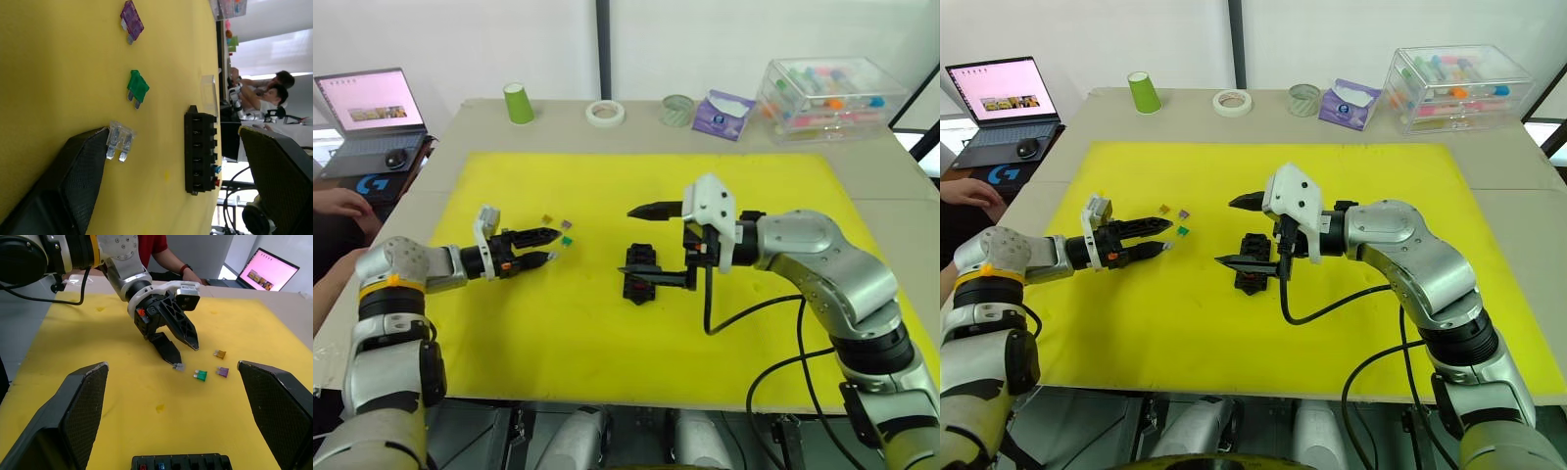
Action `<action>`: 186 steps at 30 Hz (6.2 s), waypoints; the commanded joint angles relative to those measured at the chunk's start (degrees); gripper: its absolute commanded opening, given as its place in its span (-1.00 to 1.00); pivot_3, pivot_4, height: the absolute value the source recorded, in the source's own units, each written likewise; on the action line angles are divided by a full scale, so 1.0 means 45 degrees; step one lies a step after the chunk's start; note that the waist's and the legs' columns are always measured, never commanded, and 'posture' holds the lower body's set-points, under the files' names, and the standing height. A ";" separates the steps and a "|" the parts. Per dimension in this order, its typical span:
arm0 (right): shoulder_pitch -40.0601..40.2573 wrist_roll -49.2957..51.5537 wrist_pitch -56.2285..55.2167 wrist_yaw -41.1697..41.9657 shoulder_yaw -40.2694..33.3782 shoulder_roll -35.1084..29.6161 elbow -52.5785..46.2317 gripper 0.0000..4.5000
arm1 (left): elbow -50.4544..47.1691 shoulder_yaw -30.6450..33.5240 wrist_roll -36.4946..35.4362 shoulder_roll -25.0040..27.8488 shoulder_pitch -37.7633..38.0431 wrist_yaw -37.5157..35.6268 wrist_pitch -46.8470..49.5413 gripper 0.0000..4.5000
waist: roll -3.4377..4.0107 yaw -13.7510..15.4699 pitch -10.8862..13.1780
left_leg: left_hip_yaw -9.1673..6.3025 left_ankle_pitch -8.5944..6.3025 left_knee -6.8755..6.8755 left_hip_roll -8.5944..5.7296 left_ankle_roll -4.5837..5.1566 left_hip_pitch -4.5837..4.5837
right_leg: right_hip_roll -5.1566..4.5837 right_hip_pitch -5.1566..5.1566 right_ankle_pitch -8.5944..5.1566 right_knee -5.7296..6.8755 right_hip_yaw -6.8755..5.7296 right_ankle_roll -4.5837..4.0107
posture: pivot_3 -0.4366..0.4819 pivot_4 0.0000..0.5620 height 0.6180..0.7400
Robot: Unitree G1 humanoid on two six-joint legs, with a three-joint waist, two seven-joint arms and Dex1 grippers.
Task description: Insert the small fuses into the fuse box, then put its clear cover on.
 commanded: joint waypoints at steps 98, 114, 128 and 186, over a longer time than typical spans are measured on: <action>-0.2244 0.7525 0.6968 -0.2122 -0.3076 0.0287 0.1372 -0.99 | -1.2362 -0.2158 -0.3654 -0.0414 0.2211 -0.1504 -0.5781 -1.00 | -0.0010 -0.0299 0.0011 | 0.0011 -0.0001 -0.0041 0.0026 0.0001 -0.0011 | -0.0007 0.0004 0.0000 -0.0077 0.0018 -0.0001 | -0.05 -0.47 1.00; -0.2737 0.5676 0.6817 -0.2055 -0.1669 -0.1161 0.0921 -1.00 | -1.3673 -0.2405 -0.1697 0.1748 0.4629 -0.2873 -0.7697 0.36 | 0.0000 -0.0327 0.0017 | 0.0015 -0.0001 -0.0063 0.0033 0.0001 -0.0011 | -0.0002 -0.0006 0.0000 -0.0090 0.0024 -0.0002 | -0.05 -0.47 1.00; -0.2780 -0.0723 0.2962 -0.0835 0.3127 -0.2270 0.0183 -1.00 | -1.2757 -0.4346 0.2932 0.0079 0.6501 -0.2157 -1.3350 0.98 | 0.0002 -0.0175 0.0021 | 0.0024 -0.0004 -0.0057 0.0034 0.0005 -0.0012 | -0.0005 0.0014 0.0002 -0.0124 0.0016 -0.0001 | -0.05 -0.47 1.00; -0.2043 -0.4876 0.1292 0.1721 0.4107 -0.0731 0.1730 -1.00 | -1.1585 -0.4760 0.4019 -0.0412 0.6001 -0.2127 -1.4427 0.98 | 0.0002 -0.0282 0.0021 | 0.0018 -0.0003 -0.0060 0.0034 0.0005 -0.0013 | 0.0001 0.0010 0.0002 -0.0123 0.0001 -0.0001 | -0.05 -0.47 1.00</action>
